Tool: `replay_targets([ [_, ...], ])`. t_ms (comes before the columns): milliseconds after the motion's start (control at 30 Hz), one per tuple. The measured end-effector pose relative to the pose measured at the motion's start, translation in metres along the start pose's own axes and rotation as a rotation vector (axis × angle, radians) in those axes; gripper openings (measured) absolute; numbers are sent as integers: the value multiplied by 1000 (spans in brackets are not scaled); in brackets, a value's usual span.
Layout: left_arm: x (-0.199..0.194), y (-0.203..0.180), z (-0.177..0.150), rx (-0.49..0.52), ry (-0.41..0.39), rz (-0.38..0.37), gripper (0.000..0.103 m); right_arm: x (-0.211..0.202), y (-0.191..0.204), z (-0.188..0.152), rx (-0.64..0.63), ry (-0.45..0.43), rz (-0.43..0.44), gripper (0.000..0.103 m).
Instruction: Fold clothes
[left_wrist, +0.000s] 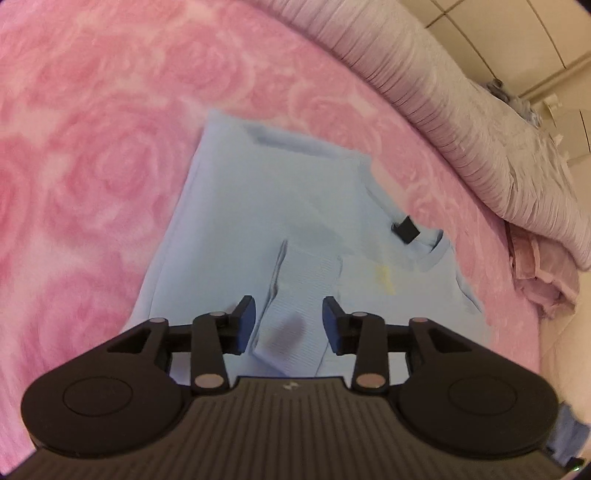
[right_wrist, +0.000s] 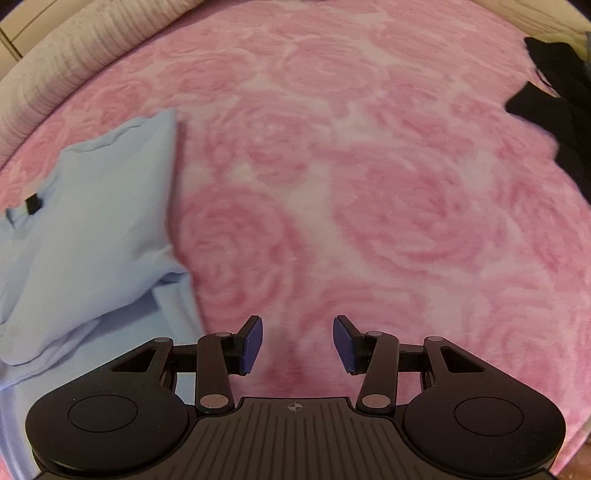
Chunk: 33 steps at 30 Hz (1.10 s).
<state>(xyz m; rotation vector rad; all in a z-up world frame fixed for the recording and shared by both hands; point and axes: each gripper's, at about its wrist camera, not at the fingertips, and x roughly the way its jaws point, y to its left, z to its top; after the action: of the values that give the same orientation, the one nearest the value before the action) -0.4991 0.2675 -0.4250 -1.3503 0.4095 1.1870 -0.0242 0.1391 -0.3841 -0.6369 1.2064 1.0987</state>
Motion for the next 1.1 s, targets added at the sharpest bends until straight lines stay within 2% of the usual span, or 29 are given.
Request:
replay_targets([
  [100, 9, 8, -5, -66, 29, -34, 35, 2, 13, -5, -31, -19, 82, 47],
  [167, 10, 13, -7, -90, 15, -53, 34, 5, 22, -8, -58, -29, 106, 47],
  [200, 11, 14, -7, -104, 12, -64, 25, 7, 27, -8, -74, -37, 108, 47],
  [233, 11, 14, -6, -96, 10, -77, 0, 10, 31, -8, -92, -47, 111, 47],
  [267, 10, 13, -5, -85, 8, -90, 0, 12, 35, -8, -106, -56, 118, 47],
  [400, -26, -15, 2, 150, -159, -112, 0, 21, 47, -7, -161, -75, 124, 47],
  [500, -53, -30, 8, 278, -278, -134, 0, 28, 54, -7, -184, -108, 120, 46],
  [533, -54, -29, 11, 292, -287, -124, 0, 30, 55, -6, -177, -115, 125, 46],
  [600, -53, -25, 17, 311, -292, -99, 0, 33, 56, -7, -167, -128, 110, 46],
  [633, -46, -20, 17, 313, -264, -76, 0, 34, 56, -7, -167, -135, 88, 41],
  [700, -23, -6, 12, 320, -161, -10, 0, 37, 56, -9, -182, -149, 28, 37],
  [767, 1, 5, 2, 356, -70, 62, 0, 37, 52, -10, -172, -155, 19, 37],
  [833, 2, 11, -4, 363, -82, 61, 0, 35, 52, -10, -162, -145, 21, 37],
  [967, -25, 8, 2, 326, -182, 91, 0, 21, 56, -8, -233, -128, -1, 37],
  [1033, -40, 4, 4, 312, -222, 56, 1, 10, 59, -8, -244, -151, 11, 37],
  [1100, -41, 1, 4, 296, -213, 17, 2, -1, 63, -9, -232, -195, 53, 37],
])
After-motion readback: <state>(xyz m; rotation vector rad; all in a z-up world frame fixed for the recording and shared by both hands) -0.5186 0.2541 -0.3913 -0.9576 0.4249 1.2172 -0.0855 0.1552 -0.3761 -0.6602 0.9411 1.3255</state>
